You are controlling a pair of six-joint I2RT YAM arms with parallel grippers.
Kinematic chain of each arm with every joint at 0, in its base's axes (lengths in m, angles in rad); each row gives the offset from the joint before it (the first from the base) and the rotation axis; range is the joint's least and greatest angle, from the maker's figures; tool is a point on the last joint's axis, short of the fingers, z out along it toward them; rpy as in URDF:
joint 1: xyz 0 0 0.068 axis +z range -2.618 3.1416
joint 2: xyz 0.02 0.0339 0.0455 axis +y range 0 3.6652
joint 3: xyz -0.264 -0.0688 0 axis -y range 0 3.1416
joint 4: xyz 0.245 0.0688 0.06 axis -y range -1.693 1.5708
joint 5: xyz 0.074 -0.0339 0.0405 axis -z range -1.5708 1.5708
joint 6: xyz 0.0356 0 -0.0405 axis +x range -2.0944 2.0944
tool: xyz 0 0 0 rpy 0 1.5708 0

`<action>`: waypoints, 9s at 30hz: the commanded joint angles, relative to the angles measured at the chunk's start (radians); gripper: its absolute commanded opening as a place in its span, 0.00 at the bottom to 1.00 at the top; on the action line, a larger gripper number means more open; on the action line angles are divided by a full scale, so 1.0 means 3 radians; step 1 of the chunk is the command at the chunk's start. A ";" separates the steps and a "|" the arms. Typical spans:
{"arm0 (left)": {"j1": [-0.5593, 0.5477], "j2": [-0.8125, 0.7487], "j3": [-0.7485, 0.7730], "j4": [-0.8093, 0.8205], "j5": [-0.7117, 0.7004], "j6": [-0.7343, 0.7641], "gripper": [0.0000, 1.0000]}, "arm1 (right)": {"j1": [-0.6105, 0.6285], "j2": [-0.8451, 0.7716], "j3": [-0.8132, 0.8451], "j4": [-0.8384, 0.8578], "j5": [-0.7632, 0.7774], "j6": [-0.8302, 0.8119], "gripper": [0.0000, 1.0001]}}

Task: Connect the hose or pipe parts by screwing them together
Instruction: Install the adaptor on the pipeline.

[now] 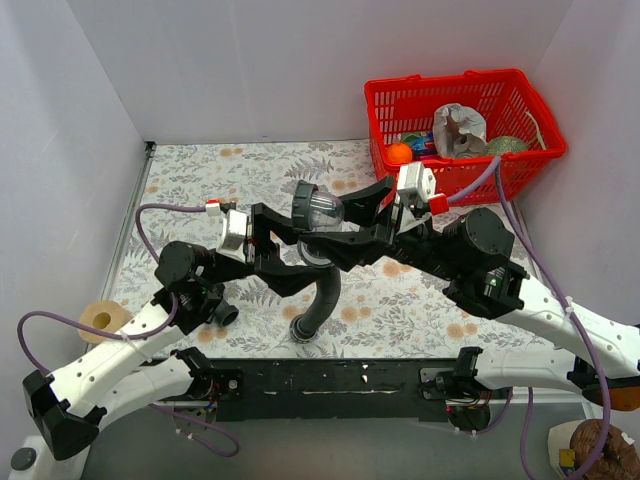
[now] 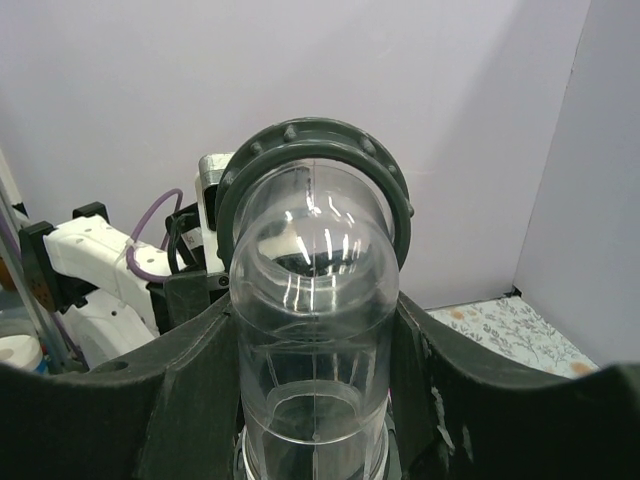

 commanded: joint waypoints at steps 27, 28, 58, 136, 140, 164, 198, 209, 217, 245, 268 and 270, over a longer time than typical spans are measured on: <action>-0.0001 -0.0054 0.0790 -0.0330 -0.0377 0.0492 0.00 | 0.0466 0.0439 0.0355 -0.1339 0.1061 -0.0451 0.01; -0.0001 -0.0054 0.0796 -0.0360 -0.0372 0.0522 0.00 | 0.0476 0.0439 0.0345 -0.1344 0.1122 -0.0461 0.01; -0.0001 -0.0115 0.0857 -0.0519 -0.0714 0.0758 0.00 | 0.1300 0.0455 -0.0294 -0.0092 0.2881 -0.1023 0.01; -0.0001 0.0483 0.1256 -0.0289 0.1699 -0.0525 0.02 | 0.0528 0.1324 0.3413 -0.2781 -0.1244 -0.0681 0.01; -0.0001 0.0514 0.1312 -0.0243 0.1914 -0.0699 0.02 | 0.0497 0.1237 0.3291 -0.3031 -0.1342 -0.0732 0.01; -0.0001 0.0488 0.1235 -0.0370 0.1878 -0.0735 0.01 | 0.0497 0.1488 0.3464 -0.4023 -0.0745 -0.0829 0.01; -0.0001 0.0386 0.1072 -0.0182 0.1336 -0.0633 0.00 | 0.0497 0.1048 0.2932 -0.3942 -0.0355 -0.0732 0.01; -0.0001 0.0355 0.1087 -0.0217 0.1102 -0.0577 0.00 | 0.0497 0.1135 0.2779 -0.3911 -0.0120 -0.0706 0.01; -0.0001 0.0325 0.1097 -0.0233 0.0774 -0.0449 0.00 | 0.0497 0.1048 0.2447 -0.3829 -0.0033 -0.0604 0.01; 0.0035 0.0294 0.1118 -0.0044 -0.0106 -0.0229 0.00 | 0.0502 0.0818 0.1808 -0.3482 0.0304 -0.0379 0.01; 0.0061 0.0314 0.1092 0.0202 -0.0126 0.0256 0.00 | 0.0507 0.0424 0.0949 -0.2510 0.0877 0.0142 0.01; 0.0060 0.0314 0.1097 0.0212 -0.0152 0.0354 0.00 | 0.0538 0.0429 0.0923 -0.2490 0.0943 0.0183 0.01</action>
